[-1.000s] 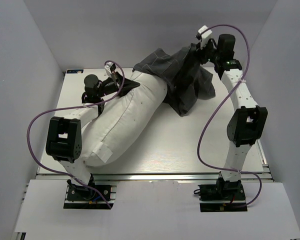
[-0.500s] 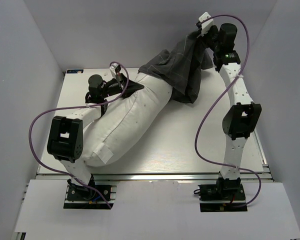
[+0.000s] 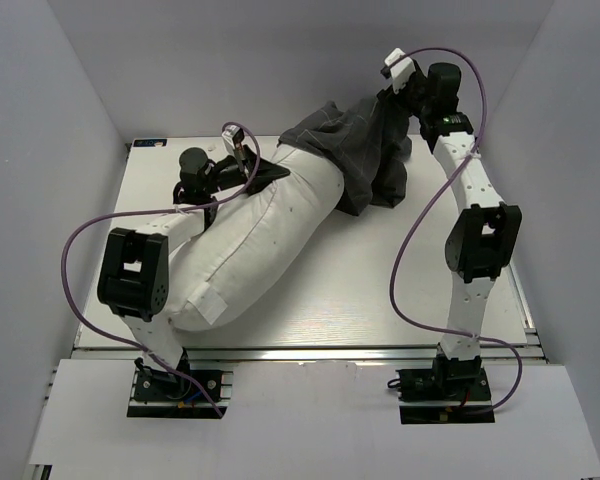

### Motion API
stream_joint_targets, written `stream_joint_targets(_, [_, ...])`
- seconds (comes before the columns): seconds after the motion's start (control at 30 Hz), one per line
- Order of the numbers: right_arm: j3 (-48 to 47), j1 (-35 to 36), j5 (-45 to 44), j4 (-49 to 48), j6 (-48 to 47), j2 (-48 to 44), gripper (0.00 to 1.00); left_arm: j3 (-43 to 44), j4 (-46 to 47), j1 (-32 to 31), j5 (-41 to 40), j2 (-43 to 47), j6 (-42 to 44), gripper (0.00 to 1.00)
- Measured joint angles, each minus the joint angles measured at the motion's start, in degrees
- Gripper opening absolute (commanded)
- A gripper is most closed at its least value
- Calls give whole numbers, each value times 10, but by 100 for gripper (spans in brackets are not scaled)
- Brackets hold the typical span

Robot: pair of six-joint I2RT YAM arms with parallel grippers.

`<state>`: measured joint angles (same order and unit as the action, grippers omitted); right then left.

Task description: Put the pillow into the pillowcase

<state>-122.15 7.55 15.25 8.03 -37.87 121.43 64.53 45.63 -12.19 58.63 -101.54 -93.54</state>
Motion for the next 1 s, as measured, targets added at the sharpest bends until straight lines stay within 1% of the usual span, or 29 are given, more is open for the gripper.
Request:
stream_joint_targets(0.2, [84, -26, 10, 17, 30, -83, 66, 21, 23, 0, 1, -31, -18, 0])
stream_joint_targets(0.33, [159, -63, 47, 15, 41, -191, 64, 38, 42, 0, 1, -52, -31, 0])
stream_joint_targets(0.43, [237, -76, 98, 15, 47, -291, 61, 47, 55, 1, 0, -66, -40, 0])
stream_joint_targets(0.53, [315, -61, 193, 40, 50, -375, 58, 49, 62, 2, -2, -71, -46, 0])
stream_joint_targets(0.63, [410, -11, 245, 70, 52, -423, 58, 52, 71, 3, -1, -75, -50, 0])
stream_joint_targets(0.73, [535, 45, 240, 60, 76, -433, 61, 56, 72, 4, -2, -80, -54, 0])
stream_joint_targets(0.77, [573, 57, 224, 55, 87, -431, 62, 57, 72, 5, -2, -80, -55, 0])
stream_joint_targets(0.83, [633, 70, 192, 50, 113, -426, 66, 57, 73, 5, -3, -80, -55, 0])
stream_joint_targets(0.9, [664, 74, 153, 40, 136, -418, 70, 57, 75, 6, -3, -80, -55, 0])
stream_joint_targets(1.0, [668, 75, 94, -8, 162, -401, 71, 57, 76, 7, -3, -80, -55, 0])
